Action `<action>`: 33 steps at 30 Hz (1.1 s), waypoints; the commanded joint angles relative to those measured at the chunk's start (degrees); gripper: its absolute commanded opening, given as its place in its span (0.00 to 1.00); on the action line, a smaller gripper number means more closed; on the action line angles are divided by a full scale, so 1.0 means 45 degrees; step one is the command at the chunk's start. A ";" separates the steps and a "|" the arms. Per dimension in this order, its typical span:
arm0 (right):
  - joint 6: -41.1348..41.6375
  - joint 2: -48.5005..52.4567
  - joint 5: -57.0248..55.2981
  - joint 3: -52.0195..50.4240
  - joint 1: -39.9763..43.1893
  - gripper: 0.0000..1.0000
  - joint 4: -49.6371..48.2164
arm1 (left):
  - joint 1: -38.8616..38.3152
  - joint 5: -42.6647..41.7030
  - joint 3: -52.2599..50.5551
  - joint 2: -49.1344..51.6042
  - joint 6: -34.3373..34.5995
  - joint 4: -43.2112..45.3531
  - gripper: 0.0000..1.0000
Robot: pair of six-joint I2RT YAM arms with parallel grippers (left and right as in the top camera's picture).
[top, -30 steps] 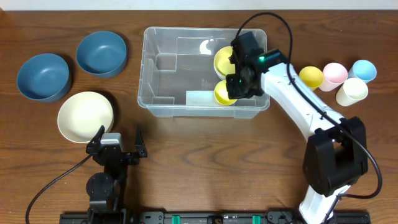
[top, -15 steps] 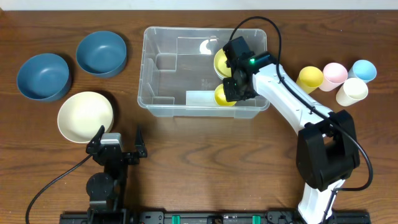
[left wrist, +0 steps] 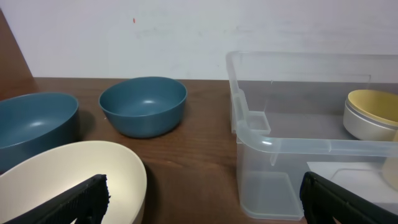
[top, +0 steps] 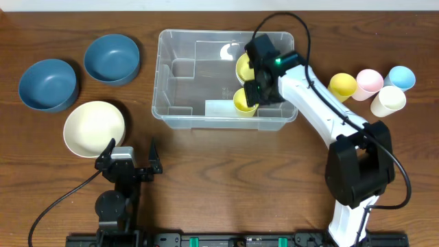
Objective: Pack container
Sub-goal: 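Carry the yellow cup into the container and release it, then grasp the second yellow cup with the right gripper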
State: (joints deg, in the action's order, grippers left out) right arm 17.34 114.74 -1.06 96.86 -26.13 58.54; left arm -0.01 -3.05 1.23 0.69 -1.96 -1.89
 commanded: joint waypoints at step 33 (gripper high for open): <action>0.3696 0.0029 -0.0529 0.1914 0.7116 0.59 0.2982 | 0.0073 -0.0039 -0.0219 -0.0015 -0.0170 -0.0432 0.98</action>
State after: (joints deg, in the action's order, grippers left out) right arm 29.87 114.76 -3.81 108.84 5.08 73.95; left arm -0.01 -3.05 1.23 0.69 -1.96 -1.91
